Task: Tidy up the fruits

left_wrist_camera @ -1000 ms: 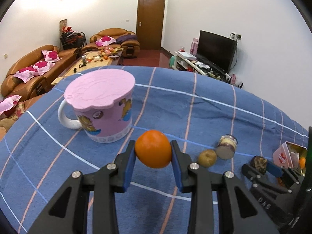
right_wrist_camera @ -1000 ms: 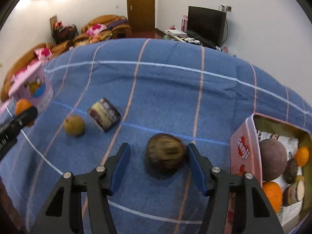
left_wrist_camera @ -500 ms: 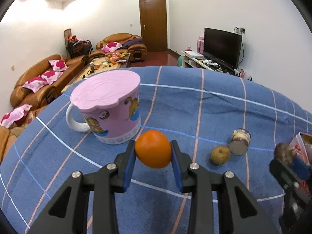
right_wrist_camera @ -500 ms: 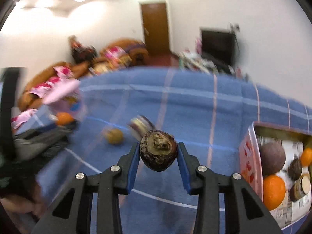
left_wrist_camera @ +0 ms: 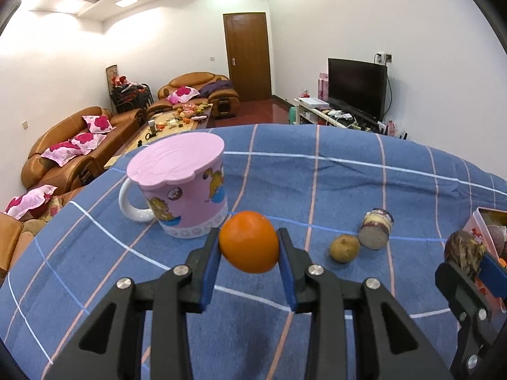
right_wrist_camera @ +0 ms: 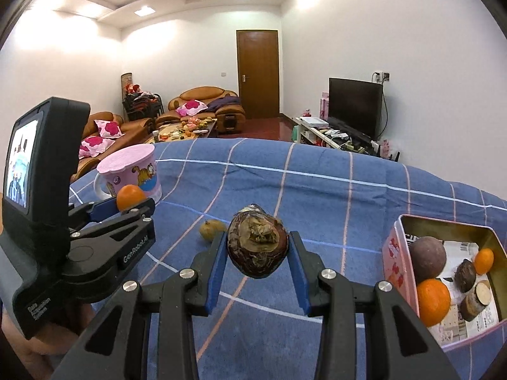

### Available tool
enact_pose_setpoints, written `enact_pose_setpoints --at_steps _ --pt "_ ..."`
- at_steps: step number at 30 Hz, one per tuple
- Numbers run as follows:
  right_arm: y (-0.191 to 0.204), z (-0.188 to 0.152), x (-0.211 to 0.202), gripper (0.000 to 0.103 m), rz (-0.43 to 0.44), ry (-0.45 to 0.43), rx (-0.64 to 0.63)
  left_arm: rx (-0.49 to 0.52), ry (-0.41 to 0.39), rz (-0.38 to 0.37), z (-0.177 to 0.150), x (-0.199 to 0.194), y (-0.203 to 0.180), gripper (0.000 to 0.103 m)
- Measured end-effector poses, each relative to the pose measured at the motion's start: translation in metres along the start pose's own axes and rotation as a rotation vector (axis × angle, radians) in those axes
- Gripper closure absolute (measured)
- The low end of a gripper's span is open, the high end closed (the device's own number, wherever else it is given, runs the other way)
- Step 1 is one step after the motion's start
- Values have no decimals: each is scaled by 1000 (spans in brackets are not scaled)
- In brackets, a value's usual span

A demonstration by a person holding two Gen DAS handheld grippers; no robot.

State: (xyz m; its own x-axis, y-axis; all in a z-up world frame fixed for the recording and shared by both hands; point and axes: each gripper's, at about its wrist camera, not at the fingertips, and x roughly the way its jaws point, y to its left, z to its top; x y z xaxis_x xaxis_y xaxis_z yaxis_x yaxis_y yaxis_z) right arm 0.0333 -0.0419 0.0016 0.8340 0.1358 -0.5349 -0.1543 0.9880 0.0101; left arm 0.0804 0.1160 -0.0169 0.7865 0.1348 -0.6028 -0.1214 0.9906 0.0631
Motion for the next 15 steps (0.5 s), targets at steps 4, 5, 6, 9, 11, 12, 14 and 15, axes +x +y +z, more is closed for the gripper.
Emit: enact_pose_setpoints --at_steps 4,5,6,9,11,12,14,15 --pt "-1 -3 -6 63 -7 -4 1 -7 -23 -9 -5 -10 -2 66" --pt "-1 -3 -7 63 -8 -5 2 -5 -28 -12 -6 -13 -2 66" --pt "-1 -4 -9 63 -11 -5 5 -3 -31 -14 -7 -15 -4 66" --pt "-4 -7 -13 63 -17 -4 10 -3 -44 -21 -10 -21 -6 66" --pt "-5 -8 -16 63 -20 -8 10 -2 -52 -25 -13 -26 -7 66" --pt "-5 -9 -18 63 -25 -12 9 -2 -55 -28 -14 -29 -8 66" --pt "-5 -10 -21 63 -32 -16 4 -4 -60 -32 -17 -32 -11 66" --pt "-5 -10 -22 63 -34 -17 2 -5 -62 -34 -18 -34 -11 66"
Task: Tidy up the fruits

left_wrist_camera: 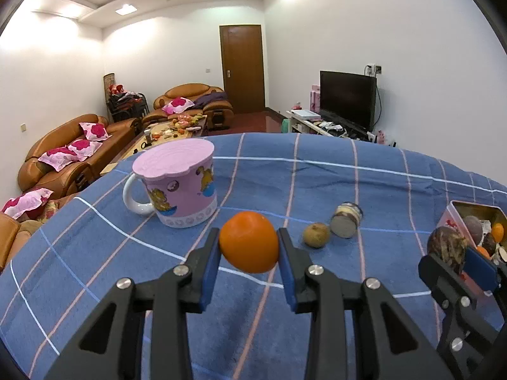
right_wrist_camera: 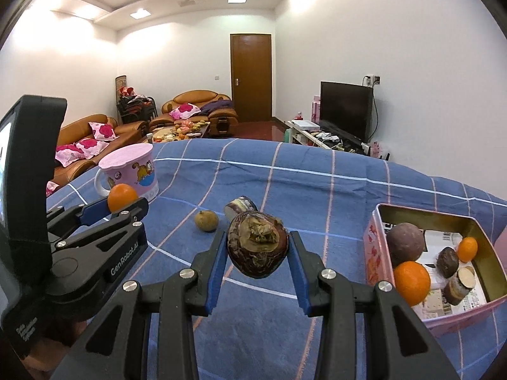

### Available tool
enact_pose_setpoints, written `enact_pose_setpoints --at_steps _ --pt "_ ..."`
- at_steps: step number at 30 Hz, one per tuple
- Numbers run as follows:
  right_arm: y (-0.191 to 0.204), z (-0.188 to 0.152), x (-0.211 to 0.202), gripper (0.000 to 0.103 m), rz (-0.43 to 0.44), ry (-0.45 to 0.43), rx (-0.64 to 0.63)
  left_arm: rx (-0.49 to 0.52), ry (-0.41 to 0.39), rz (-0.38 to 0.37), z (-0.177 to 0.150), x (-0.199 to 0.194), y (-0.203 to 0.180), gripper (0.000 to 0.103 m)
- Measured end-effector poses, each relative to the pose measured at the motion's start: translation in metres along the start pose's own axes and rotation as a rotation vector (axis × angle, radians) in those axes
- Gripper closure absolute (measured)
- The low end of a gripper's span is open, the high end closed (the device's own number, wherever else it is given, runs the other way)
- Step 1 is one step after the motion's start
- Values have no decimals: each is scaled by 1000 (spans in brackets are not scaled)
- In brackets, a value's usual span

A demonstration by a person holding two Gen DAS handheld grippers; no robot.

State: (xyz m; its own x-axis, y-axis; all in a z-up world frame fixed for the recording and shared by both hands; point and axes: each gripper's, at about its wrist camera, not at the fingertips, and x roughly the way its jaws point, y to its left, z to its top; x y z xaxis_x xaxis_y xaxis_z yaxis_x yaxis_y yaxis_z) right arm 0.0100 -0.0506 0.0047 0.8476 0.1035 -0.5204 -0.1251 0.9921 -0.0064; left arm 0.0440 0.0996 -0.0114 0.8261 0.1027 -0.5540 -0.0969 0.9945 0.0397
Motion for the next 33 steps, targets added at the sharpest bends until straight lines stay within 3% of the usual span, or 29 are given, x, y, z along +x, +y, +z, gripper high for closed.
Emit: enact_pose_setpoints --at_steps 33 --pt "-62 -20 -39 63 -90 -7 43 58 -24 -64 -19 -38 -66 66"
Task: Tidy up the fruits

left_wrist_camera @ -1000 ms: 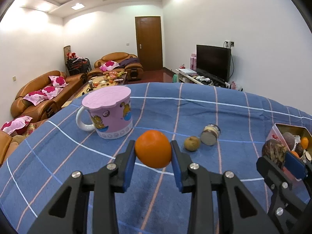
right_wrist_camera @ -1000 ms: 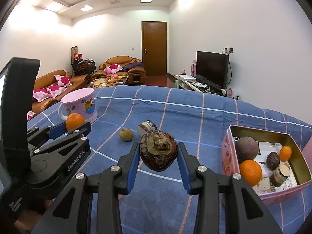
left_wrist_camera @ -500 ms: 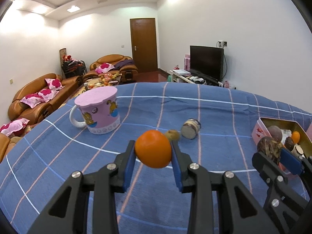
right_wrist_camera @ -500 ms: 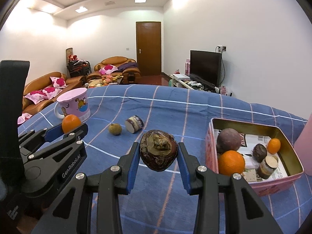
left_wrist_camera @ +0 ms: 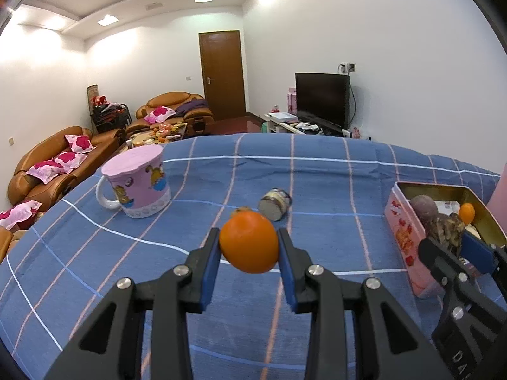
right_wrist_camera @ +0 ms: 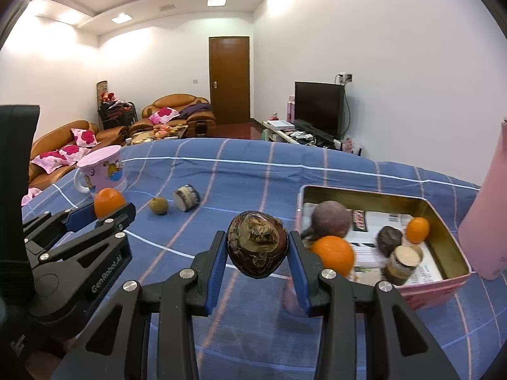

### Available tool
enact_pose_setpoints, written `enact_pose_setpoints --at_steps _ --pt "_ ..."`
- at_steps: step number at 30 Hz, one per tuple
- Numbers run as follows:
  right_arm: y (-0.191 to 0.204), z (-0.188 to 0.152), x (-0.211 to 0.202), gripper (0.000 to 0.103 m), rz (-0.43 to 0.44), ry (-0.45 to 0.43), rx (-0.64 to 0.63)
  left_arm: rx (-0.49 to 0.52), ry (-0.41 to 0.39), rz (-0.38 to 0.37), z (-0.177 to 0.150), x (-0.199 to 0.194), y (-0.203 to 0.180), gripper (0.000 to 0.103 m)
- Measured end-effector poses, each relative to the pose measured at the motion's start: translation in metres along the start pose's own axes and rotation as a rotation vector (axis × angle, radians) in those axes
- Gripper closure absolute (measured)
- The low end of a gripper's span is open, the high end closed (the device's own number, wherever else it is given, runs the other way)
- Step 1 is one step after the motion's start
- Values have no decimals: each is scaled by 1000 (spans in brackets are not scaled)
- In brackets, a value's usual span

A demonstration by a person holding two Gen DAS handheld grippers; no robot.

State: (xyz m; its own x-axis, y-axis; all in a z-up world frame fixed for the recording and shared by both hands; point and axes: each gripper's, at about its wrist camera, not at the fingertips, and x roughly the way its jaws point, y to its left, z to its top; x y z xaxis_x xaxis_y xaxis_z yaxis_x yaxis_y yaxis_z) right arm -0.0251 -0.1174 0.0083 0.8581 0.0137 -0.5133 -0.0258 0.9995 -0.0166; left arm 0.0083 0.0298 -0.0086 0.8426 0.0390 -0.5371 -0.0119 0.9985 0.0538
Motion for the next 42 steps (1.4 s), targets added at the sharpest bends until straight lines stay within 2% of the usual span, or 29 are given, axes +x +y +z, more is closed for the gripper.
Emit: enact_pose_setpoints --at_steps 23,42 --pt "-66 -6 -14 63 -89 -13 19 61 14 -84 -1 -5 -72 66" --pt "-133 -5 -15 63 -199 -22 58 127 -2 -169 4 -8 -140 66"
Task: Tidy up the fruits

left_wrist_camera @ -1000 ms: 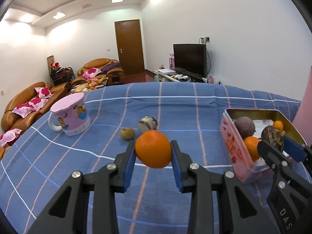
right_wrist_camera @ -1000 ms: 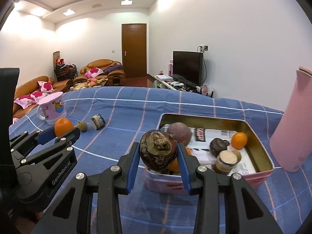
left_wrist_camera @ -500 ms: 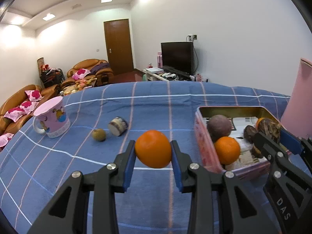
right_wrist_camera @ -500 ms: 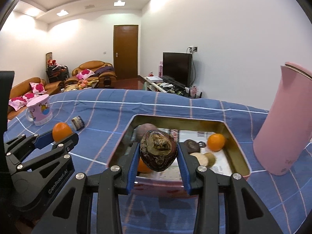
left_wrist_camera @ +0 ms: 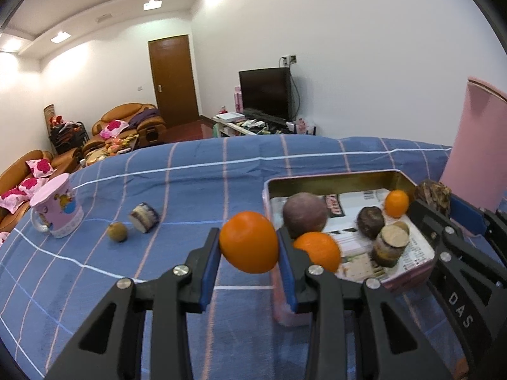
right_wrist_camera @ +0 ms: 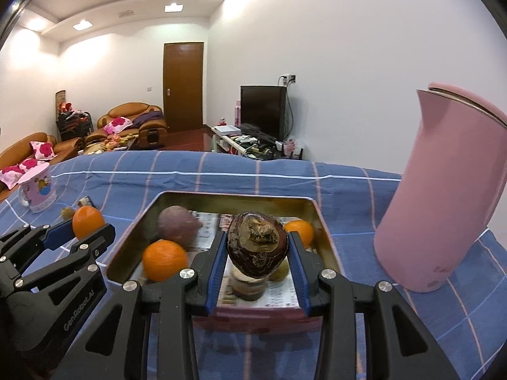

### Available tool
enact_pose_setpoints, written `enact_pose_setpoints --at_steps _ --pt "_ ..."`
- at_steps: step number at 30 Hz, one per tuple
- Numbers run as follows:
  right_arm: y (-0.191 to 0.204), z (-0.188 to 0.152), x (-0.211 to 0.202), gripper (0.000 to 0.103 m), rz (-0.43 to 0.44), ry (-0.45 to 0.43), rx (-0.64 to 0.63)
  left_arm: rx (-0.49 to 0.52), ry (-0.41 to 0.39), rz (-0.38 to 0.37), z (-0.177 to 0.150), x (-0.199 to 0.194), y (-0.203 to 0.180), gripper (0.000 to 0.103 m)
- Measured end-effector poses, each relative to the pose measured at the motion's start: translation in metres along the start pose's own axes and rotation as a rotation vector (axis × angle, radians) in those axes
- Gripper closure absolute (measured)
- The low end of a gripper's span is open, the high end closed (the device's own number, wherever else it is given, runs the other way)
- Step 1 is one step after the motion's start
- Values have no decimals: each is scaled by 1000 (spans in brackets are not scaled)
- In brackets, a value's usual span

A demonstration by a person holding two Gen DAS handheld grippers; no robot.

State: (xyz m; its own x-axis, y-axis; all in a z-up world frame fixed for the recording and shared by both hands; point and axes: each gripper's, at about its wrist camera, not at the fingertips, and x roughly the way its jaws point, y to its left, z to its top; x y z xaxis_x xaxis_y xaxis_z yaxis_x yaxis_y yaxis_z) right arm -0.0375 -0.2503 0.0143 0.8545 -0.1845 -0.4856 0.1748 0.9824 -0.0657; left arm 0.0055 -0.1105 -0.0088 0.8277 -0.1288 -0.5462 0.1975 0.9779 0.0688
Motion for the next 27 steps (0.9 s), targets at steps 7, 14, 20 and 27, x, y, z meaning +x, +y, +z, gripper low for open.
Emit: enact_pose_setpoints --at_steps 7,14,20,27 --pt "-17 3 6 63 -24 3 14 23 2 -25 5 4 -20 66" --pt "-29 4 9 63 -47 2 16 28 12 -53 11 12 -35 66" --pt "-39 9 14 63 -108 -14 25 17 34 -96 18 25 -47 66" --pt "-46 16 28 63 -116 -9 52 1 61 -106 25 41 -53 66"
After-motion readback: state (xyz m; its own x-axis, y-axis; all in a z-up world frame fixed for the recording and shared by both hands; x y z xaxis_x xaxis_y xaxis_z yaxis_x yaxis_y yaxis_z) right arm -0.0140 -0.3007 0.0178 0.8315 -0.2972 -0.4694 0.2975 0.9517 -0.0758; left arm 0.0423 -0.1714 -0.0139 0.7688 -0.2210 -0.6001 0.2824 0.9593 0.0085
